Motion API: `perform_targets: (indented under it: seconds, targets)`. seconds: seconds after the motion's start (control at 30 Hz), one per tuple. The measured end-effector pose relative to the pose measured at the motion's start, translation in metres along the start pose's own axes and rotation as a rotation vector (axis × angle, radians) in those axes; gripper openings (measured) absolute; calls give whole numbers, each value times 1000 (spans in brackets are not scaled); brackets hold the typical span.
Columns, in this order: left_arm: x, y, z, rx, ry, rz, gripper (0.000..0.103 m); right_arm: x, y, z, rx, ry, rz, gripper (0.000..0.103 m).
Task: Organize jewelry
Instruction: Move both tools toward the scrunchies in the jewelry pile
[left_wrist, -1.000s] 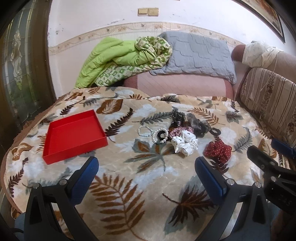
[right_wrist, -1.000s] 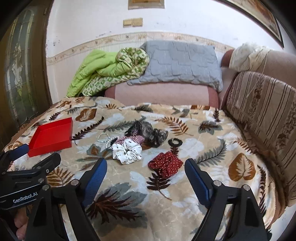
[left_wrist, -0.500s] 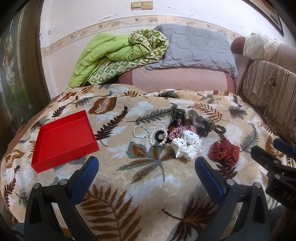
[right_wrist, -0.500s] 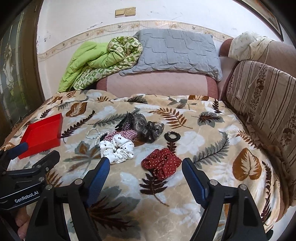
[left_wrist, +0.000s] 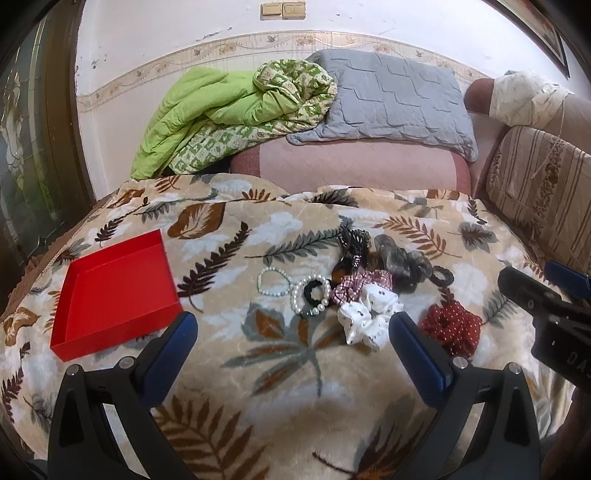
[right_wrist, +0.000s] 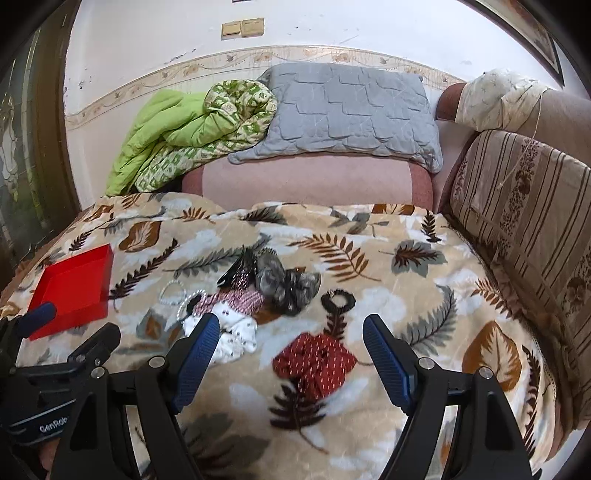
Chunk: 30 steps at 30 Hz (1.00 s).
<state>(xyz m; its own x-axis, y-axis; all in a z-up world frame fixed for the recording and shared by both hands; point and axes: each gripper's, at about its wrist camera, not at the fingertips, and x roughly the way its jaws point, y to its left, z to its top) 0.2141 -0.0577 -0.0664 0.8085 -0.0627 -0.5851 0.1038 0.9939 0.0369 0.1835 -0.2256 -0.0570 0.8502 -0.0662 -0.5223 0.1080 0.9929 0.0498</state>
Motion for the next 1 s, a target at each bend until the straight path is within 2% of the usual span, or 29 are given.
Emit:
perform_targets:
  seconds: [0.23, 0.53, 0.73, 0.83, 1.0]
  targets:
    - [10, 3, -4, -1, 9, -2, 101, 11, -4, -11, 22, 19, 17, 83]
    - [28, 6, -9, -12, 24, -46, 98, 35, -33, -26, 85, 68, 11, 83]
    - [41, 10, -14, -24, 41, -57, 91, 45, -32, -28, 69, 88, -7, 83]
    - [54, 1, -13, -10, 56, -76, 90, 53, -30, -29, 58, 110, -8, 83]
    - [93, -16, -11, 16, 105, -136, 86, 75, -37, -34, 94, 162, -15, 73]
